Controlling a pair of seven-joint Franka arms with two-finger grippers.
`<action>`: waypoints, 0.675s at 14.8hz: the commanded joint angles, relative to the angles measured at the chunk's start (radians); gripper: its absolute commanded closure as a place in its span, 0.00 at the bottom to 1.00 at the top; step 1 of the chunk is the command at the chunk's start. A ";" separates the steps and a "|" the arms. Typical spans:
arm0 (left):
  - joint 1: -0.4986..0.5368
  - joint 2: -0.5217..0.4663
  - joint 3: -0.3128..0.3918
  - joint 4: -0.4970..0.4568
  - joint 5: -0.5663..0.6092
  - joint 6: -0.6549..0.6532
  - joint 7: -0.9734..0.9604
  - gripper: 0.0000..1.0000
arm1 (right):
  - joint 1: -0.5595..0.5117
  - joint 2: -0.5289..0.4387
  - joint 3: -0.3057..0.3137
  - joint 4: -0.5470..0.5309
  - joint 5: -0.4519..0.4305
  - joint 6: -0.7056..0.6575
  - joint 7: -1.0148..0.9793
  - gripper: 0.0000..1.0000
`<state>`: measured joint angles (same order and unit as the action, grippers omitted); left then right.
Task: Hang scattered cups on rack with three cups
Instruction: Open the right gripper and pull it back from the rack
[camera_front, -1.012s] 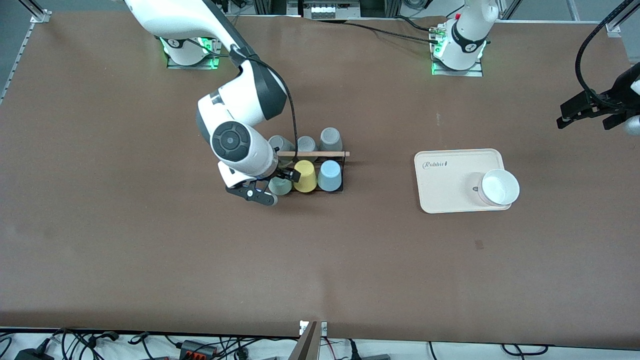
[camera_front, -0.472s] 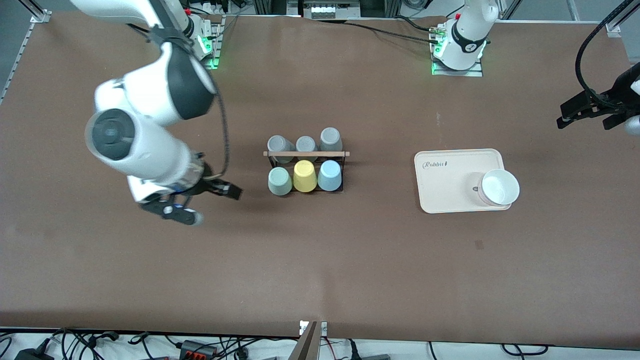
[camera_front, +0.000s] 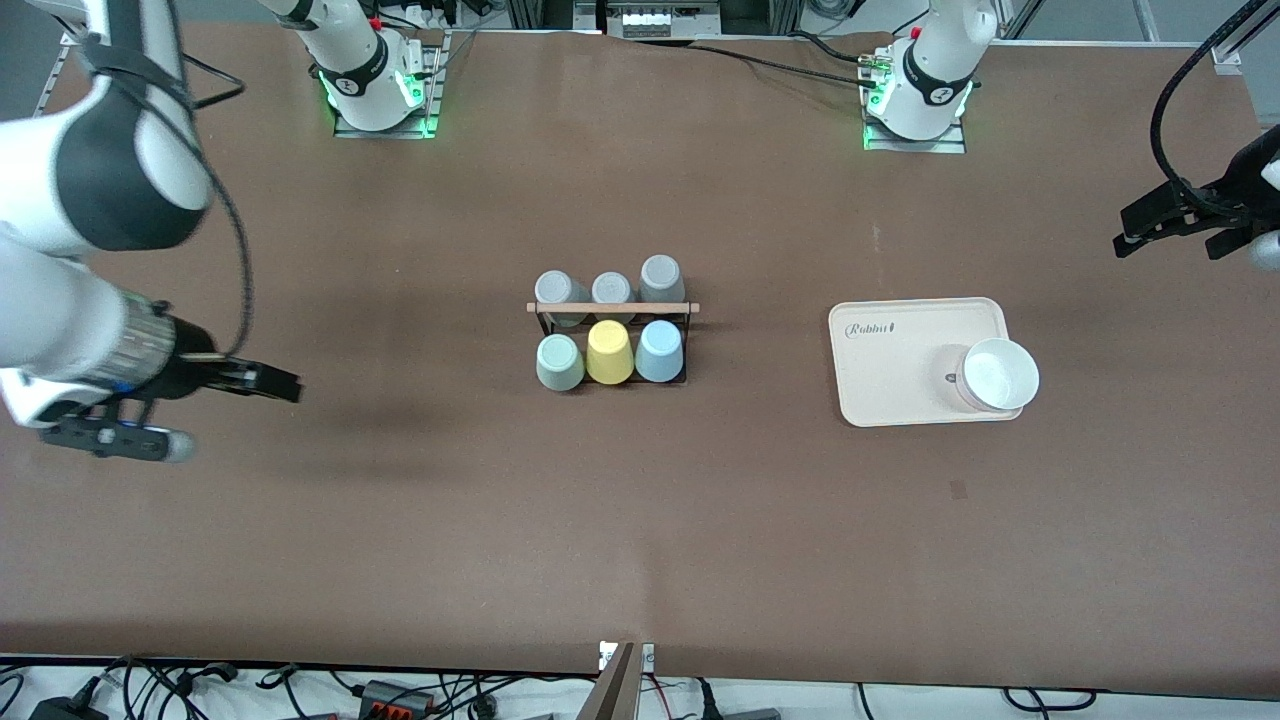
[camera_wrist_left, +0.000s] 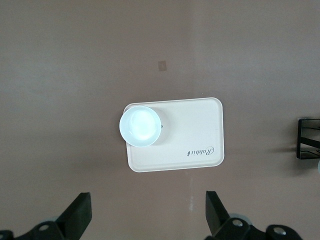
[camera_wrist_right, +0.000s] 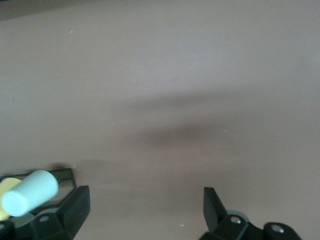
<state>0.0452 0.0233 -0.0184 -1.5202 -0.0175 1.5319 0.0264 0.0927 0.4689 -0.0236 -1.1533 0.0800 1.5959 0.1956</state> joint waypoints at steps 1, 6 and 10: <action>0.004 -0.002 -0.003 -0.003 -0.010 0.008 0.001 0.00 | -0.076 -0.078 0.016 -0.040 -0.017 -0.014 -0.146 0.00; 0.004 -0.003 -0.003 -0.005 -0.010 0.008 0.001 0.00 | -0.099 -0.139 -0.012 -0.060 -0.083 0.002 -0.254 0.00; 0.004 -0.005 -0.003 -0.006 -0.010 0.007 0.001 0.00 | -0.107 -0.220 -0.012 -0.187 -0.086 0.050 -0.252 0.00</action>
<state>0.0456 0.0233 -0.0184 -1.5205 -0.0175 1.5319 0.0264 -0.0133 0.3261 -0.0342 -1.2236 0.0076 1.5972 -0.0367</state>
